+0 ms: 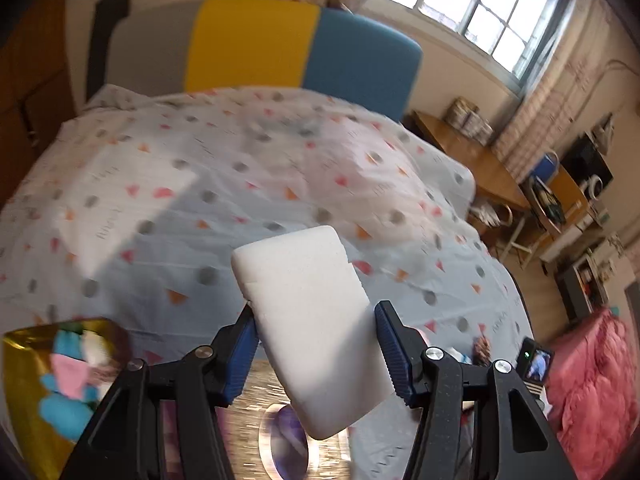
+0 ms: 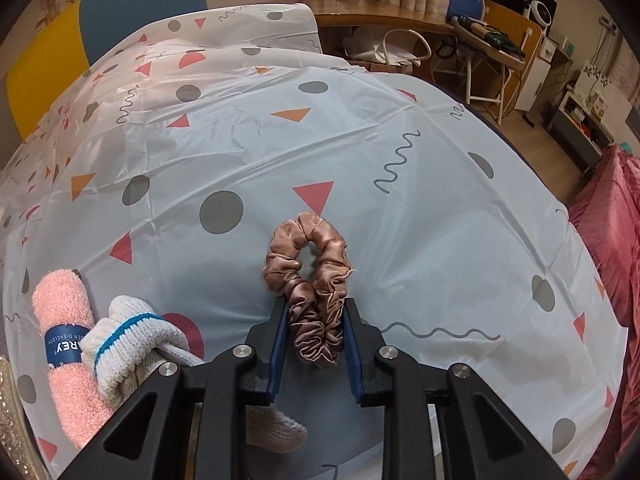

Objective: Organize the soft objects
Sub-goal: 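Carry the white block toward the tray with left while right grasps the brown satin scrunchie, then open the left gripper to drop the white block into the gold tray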

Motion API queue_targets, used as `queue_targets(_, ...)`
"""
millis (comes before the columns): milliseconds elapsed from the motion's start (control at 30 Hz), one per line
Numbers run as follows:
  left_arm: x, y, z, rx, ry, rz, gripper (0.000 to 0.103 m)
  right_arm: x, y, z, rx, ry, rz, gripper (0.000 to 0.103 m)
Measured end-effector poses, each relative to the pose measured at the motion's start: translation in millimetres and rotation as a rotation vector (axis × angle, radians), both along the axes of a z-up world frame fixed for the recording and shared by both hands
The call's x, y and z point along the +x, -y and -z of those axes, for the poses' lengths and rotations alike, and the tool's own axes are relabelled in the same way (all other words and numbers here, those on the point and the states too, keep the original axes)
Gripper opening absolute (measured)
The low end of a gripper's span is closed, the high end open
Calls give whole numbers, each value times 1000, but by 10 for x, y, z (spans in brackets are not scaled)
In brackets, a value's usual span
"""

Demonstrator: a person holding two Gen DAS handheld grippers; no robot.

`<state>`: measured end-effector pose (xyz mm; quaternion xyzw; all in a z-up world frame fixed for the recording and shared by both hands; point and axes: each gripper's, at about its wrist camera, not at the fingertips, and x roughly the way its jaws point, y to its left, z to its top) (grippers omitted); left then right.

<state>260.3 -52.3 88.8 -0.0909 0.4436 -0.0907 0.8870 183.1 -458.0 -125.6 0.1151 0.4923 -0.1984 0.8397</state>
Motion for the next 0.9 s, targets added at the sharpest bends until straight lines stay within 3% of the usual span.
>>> queue_targets(200, -197, -1237, -90, 21, 40, -172, 58, 18, -18, -2, -27, -8, -13, 25)
queue_targets(500, -1223, -3033, 697, -18, -74, -477, 58, 2, -159, -9, -122, -26, -53, 24)
queue_targets(700, -1883, -3558, 1290, -44, -163, -594, 58, -6, -206, -16, -157, -33, -67, 24)
queue_targets(900, -1769, -3505, 1614, -18, -228, -571, 59, -13, -245, -15, -179, -41, -75, 24)
